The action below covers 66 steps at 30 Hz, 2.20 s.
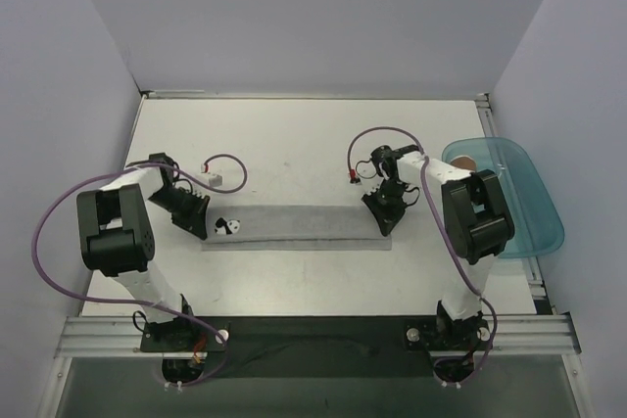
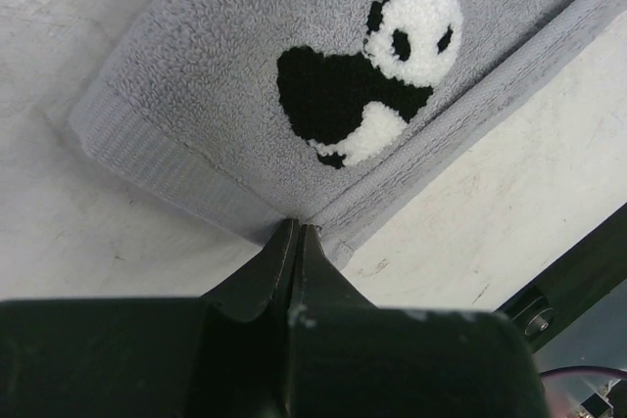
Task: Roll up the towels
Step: Fold the towel
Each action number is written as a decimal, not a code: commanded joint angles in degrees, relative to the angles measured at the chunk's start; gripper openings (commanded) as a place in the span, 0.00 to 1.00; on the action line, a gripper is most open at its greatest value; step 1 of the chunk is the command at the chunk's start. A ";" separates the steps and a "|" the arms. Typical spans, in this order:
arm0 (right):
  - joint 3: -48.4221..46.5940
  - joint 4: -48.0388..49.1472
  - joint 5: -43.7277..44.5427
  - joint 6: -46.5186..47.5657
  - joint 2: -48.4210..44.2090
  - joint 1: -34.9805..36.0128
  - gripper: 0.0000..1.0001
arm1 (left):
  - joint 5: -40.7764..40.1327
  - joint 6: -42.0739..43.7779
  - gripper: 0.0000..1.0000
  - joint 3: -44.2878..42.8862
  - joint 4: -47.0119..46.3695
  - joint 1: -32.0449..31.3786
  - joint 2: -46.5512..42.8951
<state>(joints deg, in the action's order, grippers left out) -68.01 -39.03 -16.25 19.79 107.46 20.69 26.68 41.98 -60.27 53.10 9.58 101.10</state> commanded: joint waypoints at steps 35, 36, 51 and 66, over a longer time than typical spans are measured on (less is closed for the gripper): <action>-1.06 -5.71 -2.02 3.67 -11.91 -0.65 0.48 | 6.71 7.24 0.48 0.42 5.87 1.31 -12.74; -1.68 -6.32 -2.38 3.59 -12.79 -0.65 0.50 | 7.24 7.68 0.53 0.24 6.57 1.23 -13.90; -7.49 -5.36 -5.90 -4.93 -1.21 2.34 0.28 | 9.36 -3.38 0.36 -0.99 1.48 -0.18 -8.82; -12.92 -7.20 -9.64 -6.17 2.68 -2.92 0.29 | 8.53 -4.53 0.23 1.49 -0.73 0.96 -8.19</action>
<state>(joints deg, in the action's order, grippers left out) -76.58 -43.13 -21.19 14.96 112.55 21.47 29.19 37.85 -54.63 53.49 9.85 97.10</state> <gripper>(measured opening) 0.290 0.227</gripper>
